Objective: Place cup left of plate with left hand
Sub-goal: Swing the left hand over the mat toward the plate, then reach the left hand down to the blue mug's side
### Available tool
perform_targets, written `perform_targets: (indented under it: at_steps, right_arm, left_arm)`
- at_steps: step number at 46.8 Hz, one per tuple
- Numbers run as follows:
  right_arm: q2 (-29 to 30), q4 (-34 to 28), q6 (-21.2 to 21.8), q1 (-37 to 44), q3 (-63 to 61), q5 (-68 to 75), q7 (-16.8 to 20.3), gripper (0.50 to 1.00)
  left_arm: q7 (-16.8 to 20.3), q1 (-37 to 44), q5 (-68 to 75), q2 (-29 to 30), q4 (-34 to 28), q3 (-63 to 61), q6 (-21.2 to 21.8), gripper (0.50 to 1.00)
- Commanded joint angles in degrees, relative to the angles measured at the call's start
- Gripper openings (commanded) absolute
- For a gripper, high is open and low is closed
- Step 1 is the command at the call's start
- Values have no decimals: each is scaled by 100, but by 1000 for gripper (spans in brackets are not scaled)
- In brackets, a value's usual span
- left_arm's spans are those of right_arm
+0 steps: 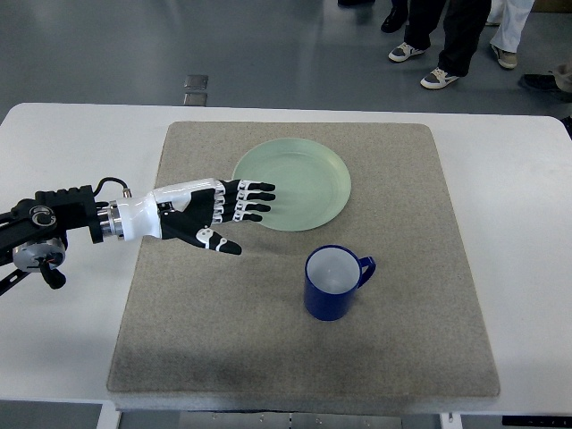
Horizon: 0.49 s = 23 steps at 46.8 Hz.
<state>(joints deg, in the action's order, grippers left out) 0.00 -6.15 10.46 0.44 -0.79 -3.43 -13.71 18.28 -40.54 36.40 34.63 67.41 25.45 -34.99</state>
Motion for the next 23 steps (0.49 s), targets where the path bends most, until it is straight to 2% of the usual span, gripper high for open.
perform_targets:
  at_steps: [1, 23]
  right_arm:
    - [0, 0, 0, 0, 0, 0, 0, 932]
    - [0, 0, 0, 0, 0, 0, 0, 932]
  left_arm:
    - [0, -15, 25, -97, 0, 4, -1, 996]
    - [9, -42, 588, -747, 0, 4, -1, 996]
